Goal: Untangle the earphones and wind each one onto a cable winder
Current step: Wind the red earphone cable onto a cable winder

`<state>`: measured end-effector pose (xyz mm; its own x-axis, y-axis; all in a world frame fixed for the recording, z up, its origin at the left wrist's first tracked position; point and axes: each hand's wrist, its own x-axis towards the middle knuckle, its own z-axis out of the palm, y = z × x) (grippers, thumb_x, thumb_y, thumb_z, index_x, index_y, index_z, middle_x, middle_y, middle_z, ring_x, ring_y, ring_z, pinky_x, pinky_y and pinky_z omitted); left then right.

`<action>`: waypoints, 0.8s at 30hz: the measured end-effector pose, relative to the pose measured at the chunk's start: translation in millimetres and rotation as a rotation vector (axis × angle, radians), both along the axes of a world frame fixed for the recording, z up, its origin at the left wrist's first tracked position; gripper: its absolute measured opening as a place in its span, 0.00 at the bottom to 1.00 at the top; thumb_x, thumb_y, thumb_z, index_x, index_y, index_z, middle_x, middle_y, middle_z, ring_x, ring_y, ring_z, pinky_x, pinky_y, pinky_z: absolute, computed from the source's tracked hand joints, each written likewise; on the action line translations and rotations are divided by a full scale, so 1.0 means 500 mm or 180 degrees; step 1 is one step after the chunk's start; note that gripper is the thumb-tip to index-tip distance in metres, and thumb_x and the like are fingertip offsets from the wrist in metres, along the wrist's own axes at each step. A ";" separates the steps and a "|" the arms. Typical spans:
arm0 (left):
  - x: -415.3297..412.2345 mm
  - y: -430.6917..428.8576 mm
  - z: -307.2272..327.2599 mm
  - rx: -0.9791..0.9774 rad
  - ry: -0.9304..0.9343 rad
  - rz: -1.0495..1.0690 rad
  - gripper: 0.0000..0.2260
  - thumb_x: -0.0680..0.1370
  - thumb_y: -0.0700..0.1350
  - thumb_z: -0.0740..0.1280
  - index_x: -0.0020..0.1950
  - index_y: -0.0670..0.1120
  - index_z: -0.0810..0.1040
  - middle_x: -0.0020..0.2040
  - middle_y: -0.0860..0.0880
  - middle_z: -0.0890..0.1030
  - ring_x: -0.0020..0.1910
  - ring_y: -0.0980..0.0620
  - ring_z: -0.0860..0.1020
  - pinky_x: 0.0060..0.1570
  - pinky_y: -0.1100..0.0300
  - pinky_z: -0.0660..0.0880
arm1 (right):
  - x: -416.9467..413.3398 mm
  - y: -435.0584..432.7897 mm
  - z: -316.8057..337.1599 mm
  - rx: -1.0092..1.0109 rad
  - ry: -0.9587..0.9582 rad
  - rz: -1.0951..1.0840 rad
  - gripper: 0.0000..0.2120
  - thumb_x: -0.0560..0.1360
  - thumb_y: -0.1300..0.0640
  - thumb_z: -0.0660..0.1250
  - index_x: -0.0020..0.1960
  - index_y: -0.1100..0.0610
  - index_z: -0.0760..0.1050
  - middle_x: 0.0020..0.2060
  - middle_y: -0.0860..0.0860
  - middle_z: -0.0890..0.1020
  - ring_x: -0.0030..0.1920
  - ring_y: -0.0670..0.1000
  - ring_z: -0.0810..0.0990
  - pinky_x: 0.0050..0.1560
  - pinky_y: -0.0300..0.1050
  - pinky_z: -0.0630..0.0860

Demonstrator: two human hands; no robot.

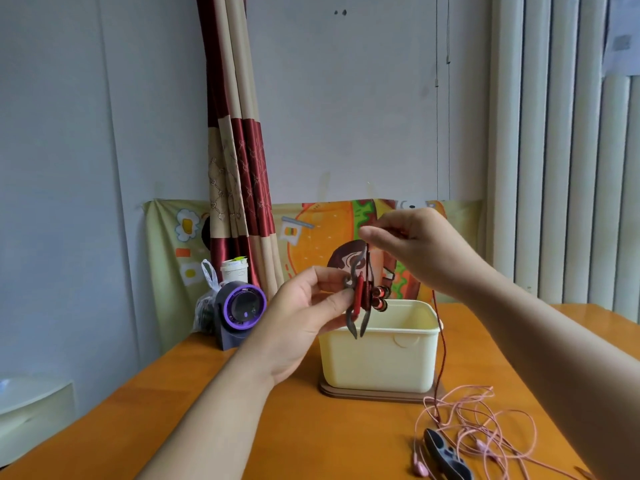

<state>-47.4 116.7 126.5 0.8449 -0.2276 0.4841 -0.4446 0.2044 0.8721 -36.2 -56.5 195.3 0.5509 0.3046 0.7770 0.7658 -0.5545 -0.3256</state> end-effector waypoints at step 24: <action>0.042 0.002 -0.051 0.0525 -0.0171 0.1158 0.06 0.77 0.39 0.69 0.54 0.45 0.78 0.50 0.49 0.84 0.52 0.51 0.82 0.59 0.49 0.77 | 0.000 0.023 -0.052 -0.0325 0.0050 0.0034 0.15 0.79 0.51 0.61 0.37 0.56 0.75 0.26 0.45 0.76 0.27 0.43 0.72 0.29 0.36 0.67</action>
<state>-26.6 117.8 100.9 0.8591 0.0034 0.5118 -0.5080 -0.1155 0.8535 -36.4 -45.1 169.1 0.5589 0.3877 0.7330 0.7672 -0.5772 -0.2797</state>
